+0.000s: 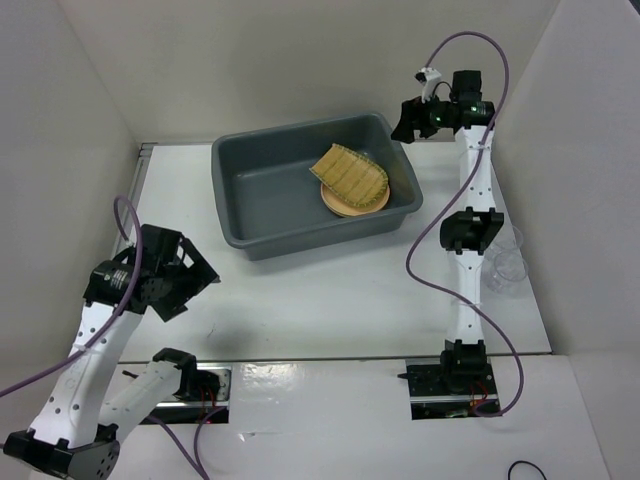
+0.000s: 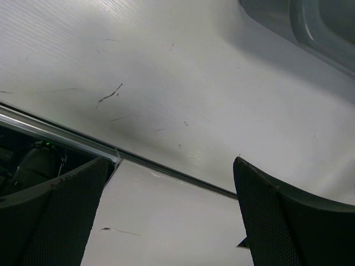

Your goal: Place the mixed dishes into the plastic bin

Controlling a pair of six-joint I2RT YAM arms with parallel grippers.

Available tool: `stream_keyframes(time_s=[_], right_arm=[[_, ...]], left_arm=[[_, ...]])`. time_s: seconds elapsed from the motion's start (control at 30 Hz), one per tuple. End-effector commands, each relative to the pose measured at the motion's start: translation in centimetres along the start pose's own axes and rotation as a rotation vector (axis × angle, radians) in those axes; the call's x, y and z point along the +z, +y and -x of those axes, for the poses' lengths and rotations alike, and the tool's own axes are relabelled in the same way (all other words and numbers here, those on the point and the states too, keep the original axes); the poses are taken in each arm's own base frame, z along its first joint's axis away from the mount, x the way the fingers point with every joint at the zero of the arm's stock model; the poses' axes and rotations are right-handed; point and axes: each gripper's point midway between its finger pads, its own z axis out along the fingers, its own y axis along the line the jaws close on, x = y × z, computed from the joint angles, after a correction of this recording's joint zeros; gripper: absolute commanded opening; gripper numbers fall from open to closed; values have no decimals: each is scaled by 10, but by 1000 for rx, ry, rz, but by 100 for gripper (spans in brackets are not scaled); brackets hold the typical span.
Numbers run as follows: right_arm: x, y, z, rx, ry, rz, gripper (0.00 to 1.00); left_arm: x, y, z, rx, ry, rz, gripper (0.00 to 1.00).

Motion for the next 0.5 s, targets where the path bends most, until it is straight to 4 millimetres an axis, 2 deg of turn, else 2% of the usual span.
stream_keyframes(time_s=[0.0, 0.07, 0.13, 0.17, 0.2, 0.23, 0.27, 0.3, 0.37, 0.47], right_arm=[[-51, 5, 30, 9, -37, -59, 91], [-79, 8, 48, -20, -48, -149, 91], [-100, -4, 39, -31, 31, -281, 91], [-117, -4, 45, -79, 45, -334, 86], [-130, -12, 42, -73, 79, -417, 86], [-137, -23, 27, -62, 147, -462, 86], [-168, -27, 34, -89, 133, -503, 86], [-176, -31, 24, -79, 167, -504, 86], [-209, -48, 12, -64, 237, -638, 86], [-241, -44, -31, -20, 358, -618, 88]], left_arm=[[4, -4, 4, 20, -21, -24, 100], [2, -4, 5, 19, -26, -32, 100], [-1, -3, 9, 25, -54, -33, 100], [-4, -4, 13, 33, -71, -37, 100], [-3, -1, 16, 44, -90, -23, 100], [-6, -2, 20, 42, -104, -26, 100], [-6, -2, 20, 57, -104, -25, 100], [-6, 0, 22, 74, -115, -16, 100], [1, 2, 20, 85, -105, -2, 100], [9, 2, 20, 110, -107, -3, 100]])
